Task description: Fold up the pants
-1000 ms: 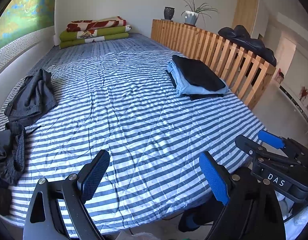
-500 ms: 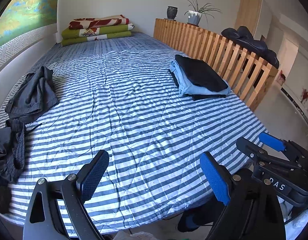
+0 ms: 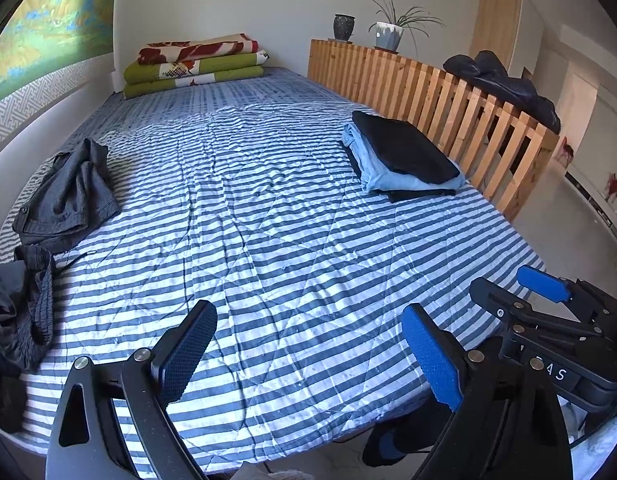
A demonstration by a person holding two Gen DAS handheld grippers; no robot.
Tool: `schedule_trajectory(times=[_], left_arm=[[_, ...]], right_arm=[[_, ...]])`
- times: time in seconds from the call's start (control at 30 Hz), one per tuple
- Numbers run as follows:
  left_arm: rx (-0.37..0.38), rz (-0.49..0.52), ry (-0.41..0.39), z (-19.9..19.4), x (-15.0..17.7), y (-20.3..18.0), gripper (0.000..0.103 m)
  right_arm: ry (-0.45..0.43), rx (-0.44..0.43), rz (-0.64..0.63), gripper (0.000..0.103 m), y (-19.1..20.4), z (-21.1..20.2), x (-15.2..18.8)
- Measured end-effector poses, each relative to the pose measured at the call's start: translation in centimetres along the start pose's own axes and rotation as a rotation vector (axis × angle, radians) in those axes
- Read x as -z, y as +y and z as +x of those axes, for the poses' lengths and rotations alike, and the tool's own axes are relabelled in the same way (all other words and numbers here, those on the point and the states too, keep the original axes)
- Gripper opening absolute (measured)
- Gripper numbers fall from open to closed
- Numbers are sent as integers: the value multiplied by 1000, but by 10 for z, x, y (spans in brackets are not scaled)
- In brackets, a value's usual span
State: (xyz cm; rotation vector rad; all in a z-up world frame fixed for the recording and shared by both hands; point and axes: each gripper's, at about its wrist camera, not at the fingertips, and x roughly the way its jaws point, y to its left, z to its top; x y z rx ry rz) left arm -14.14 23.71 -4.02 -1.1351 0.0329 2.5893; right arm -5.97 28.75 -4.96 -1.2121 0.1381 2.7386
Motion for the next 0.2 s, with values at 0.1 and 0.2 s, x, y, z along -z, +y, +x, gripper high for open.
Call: schedule_trajectory(times=[0.1, 0.2], left_arm=[[3, 2, 5, 2, 1, 1, 96], [-3, 5, 9, 4, 2, 2, 96]], right_arm=[[5, 0, 0, 66, 0, 2, 0], [9, -1, -2, 66, 1, 5, 0]])
